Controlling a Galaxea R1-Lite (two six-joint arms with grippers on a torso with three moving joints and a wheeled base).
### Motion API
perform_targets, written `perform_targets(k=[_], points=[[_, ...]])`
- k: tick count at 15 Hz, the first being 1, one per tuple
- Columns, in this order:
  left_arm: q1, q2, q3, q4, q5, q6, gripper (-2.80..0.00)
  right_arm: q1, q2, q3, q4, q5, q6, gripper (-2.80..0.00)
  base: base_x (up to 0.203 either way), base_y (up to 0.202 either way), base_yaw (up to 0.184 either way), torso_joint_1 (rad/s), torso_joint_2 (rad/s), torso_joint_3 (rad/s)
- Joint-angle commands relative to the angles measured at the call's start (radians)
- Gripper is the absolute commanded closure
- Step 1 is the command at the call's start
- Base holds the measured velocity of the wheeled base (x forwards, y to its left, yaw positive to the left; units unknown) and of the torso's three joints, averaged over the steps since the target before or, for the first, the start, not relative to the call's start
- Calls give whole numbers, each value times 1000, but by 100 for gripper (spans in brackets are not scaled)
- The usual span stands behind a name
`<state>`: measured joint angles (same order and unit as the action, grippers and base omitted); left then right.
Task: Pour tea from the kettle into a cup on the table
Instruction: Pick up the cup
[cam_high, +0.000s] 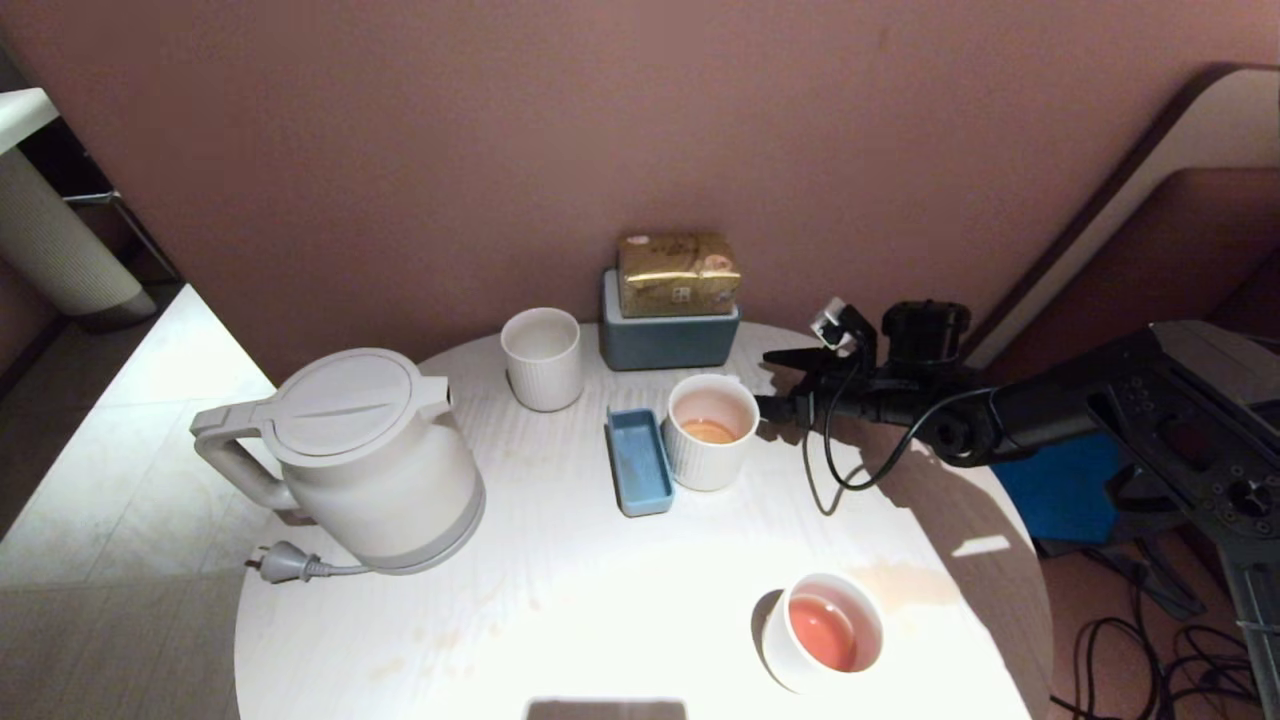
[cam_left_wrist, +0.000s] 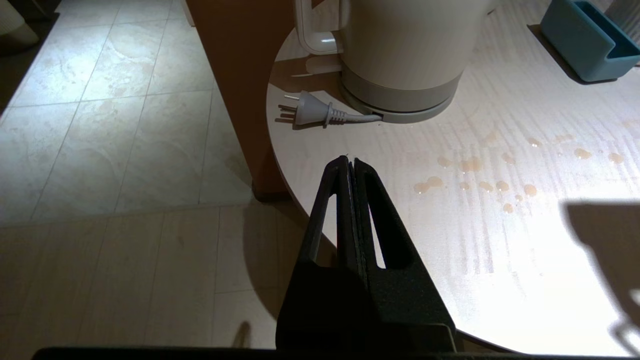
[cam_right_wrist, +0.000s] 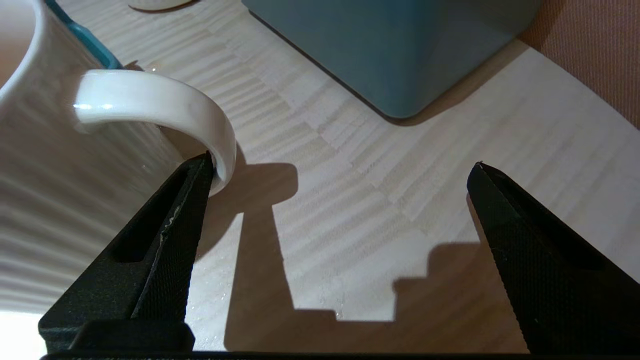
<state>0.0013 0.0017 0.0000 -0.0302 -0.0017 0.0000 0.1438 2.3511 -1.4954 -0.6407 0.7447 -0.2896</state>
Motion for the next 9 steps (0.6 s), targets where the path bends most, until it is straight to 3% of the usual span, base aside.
perform_targets(k=[1, 9], points=[[0, 0, 0, 0, 0, 0, 0, 8, 14, -20, -4, 4, 3, -280, 0, 0, 0, 0, 0, 0], [0, 0, 0, 0, 0, 0, 0, 2, -24, 9, -5, 2, 12, -280, 0, 0, 0, 0, 0, 0]])
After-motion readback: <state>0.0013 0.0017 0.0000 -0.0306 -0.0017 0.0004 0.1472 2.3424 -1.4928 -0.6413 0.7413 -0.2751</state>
